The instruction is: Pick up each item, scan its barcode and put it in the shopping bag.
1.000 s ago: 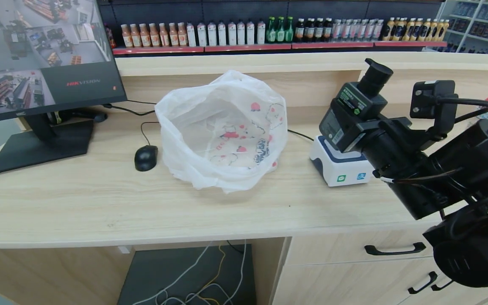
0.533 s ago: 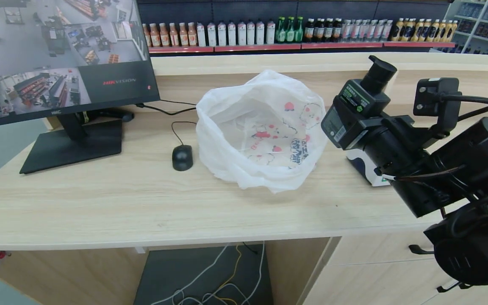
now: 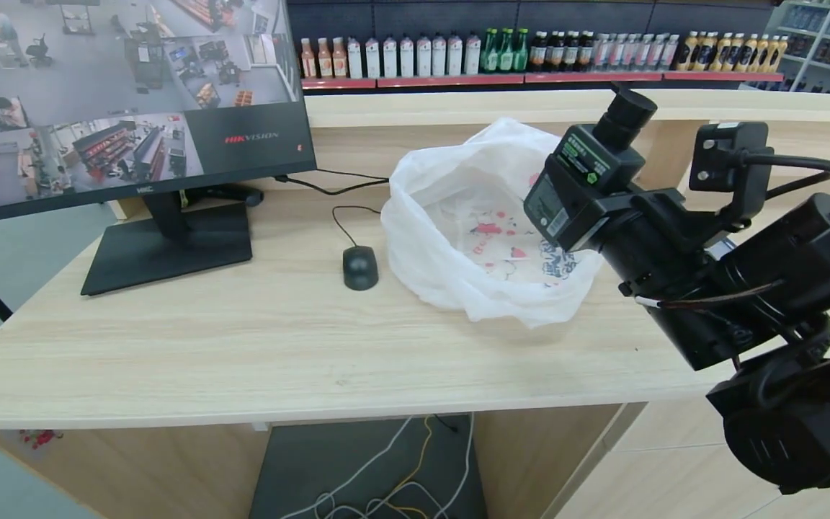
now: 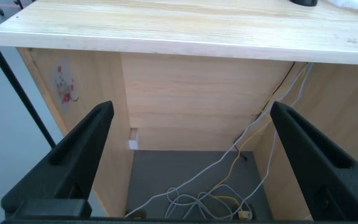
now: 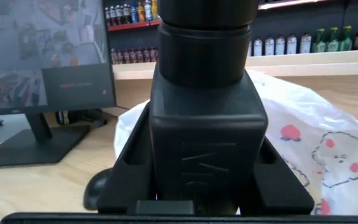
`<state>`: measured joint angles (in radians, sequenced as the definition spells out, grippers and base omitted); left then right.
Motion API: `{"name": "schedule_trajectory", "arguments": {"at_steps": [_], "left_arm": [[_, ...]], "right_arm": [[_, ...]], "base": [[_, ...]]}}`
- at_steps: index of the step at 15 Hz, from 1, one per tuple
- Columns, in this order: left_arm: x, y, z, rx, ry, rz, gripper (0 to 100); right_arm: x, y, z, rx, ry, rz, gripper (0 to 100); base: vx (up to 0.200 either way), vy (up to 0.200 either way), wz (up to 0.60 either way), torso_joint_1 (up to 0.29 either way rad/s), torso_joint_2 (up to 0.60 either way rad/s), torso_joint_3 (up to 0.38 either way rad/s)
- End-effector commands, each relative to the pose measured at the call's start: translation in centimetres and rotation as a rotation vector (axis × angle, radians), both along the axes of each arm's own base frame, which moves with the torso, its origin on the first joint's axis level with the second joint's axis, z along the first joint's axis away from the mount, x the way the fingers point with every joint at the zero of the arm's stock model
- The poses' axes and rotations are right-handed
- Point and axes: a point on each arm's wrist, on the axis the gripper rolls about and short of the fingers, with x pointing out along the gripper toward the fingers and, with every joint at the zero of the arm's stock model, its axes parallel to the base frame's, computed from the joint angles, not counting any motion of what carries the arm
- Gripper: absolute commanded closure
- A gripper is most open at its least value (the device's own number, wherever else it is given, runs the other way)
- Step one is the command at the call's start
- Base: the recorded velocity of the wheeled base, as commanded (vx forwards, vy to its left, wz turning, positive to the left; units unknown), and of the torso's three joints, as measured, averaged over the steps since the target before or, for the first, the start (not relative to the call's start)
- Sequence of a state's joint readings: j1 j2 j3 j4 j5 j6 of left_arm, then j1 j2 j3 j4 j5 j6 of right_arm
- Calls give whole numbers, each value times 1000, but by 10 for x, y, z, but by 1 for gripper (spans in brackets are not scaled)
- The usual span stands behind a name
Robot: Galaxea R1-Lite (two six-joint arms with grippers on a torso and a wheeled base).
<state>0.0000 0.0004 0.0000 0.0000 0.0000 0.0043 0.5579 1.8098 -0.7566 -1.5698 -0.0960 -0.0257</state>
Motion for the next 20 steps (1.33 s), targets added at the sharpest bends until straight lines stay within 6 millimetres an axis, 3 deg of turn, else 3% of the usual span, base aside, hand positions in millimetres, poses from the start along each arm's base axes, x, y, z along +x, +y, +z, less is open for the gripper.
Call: {"name": "schedule_trajectory", "arguments": {"at_steps": [1, 6, 12, 15, 18, 20], "left_arm": [[0, 0, 0, 0, 0, 0, 0], [0, 0, 0, 0, 0, 0, 0], [0, 0, 0, 0, 0, 0, 0], [0, 0, 0, 0, 0, 0, 0], [0, 0, 0, 0, 0, 0, 0], [0, 0, 0, 0, 0, 0, 0]], "right_arm": [[6, 9, 4, -5, -32, 39, 100], [29, 25, 24, -23, -2, 51, 100], [61, 47, 31, -77, 47, 91, 100], [89, 64, 26, -81, 106, 103, 100], [104, 64, 20, -86, 147, 94, 100], [120, 62, 4, -99, 175, 71, 100]], "base": [[0, 0, 0, 0, 0, 0], [0, 0, 0, 0, 0, 0], [0, 0, 0, 0, 0, 0], [0, 0, 0, 0, 0, 0], [0, 0, 0, 0, 0, 0], [0, 0, 0, 0, 0, 0]]}}
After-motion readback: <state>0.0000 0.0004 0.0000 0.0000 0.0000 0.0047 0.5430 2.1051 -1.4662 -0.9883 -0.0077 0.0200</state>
